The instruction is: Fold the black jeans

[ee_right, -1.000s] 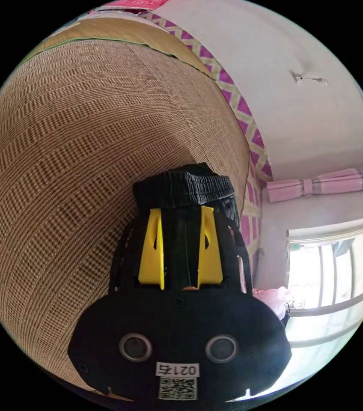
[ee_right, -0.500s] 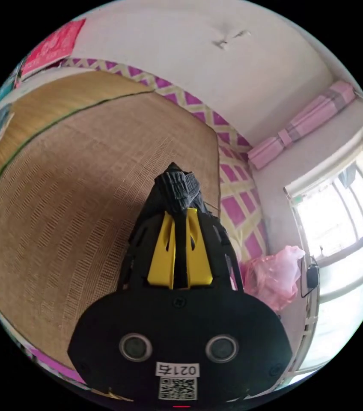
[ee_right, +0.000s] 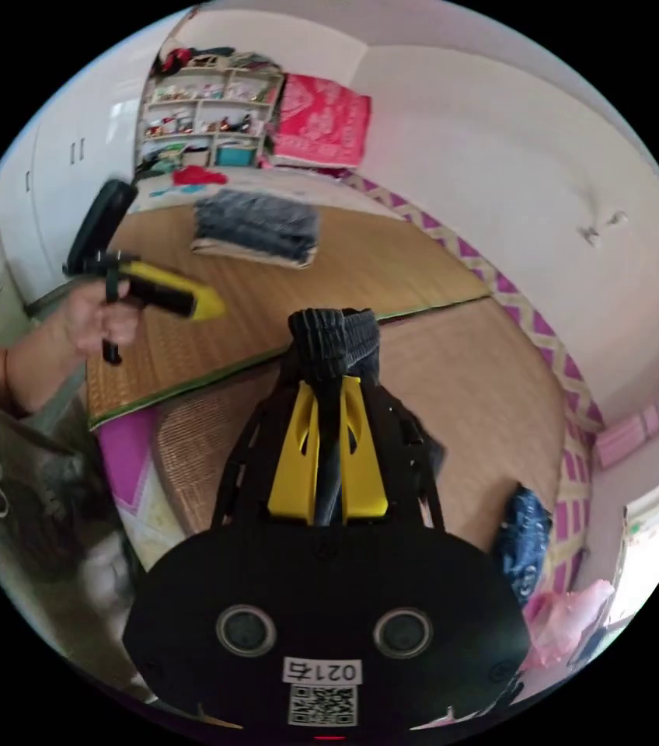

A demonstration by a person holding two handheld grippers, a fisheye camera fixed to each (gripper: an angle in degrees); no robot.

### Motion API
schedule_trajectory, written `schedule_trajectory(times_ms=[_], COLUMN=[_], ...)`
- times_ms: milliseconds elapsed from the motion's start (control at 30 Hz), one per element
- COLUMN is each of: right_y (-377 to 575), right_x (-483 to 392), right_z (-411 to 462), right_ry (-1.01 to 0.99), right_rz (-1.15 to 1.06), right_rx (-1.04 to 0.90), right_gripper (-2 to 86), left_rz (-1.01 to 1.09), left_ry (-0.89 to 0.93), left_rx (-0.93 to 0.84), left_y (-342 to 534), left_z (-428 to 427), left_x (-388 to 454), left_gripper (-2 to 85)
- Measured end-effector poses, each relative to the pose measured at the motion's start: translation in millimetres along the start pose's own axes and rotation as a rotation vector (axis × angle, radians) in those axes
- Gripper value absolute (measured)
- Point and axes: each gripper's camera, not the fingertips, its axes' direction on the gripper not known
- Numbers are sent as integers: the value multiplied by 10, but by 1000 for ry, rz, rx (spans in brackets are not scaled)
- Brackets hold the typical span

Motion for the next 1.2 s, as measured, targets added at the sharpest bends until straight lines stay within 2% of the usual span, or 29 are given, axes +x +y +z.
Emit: schedule_trajectory(times_ms=[100, 200, 267, 367, 533, 600, 633, 700, 767, 933, 1033, 1100, 1200], right_y=[229, 541, 725, 1011, 1262, 1361, 1404, 1692, 2050, 3303, 4225, 5014, 6061], right_x=[-743, -933, -873, -762, -784, -712, -634, -78, 448, 1775, 2388, 2757, 3173], right_z=[726, 692, 615, 463, 642, 794, 795, 698, 540, -147, -606, -925, -933], right_ry=[-158, -37, -36, -110, -73, -35, -66, -252, -351, -475, -414, -270, -132], right_rz=[-59, -26, -13, -12, -27, 4, 38, 257, 420, 722, 891, 1016, 1228], right_rx=[-65, -4, -4, 28, 31, 26, 38, 121, 214, 458, 569, 601, 521], right_gripper=[51, 62, 75, 96, 113, 90, 83, 63, 50, 47, 49, 52, 55], left_rz=[-23, -85, -141, -164, -176, -179, -177, -177, -158, -84, -31, 7, 39], left_ry=[-131, -192, -192, -194, -183, -187, -180, -155, -137, -154, -240, -315, -417], left_rx=[-29, -52, -63, -62, -67, -78, -88, -113, -147, -191, -201, -210, -267], left_y=[142, 381, 529, 612, 536, 469, 416, 326, 185, -194, -481, -619, -793], left_z=[-586, -1074, -1321, -1474, -1430, -1371, -1325, -1249, -1145, -870, -674, -567, -458], left_x=[37, -107, -246, -300, -322, -318, -314, -315, -282, -136, -53, -52, -197], left_gripper=[-9, -9, -9, -9, -9, -9, -9, -9, -8, 2, 49, 74, 90])
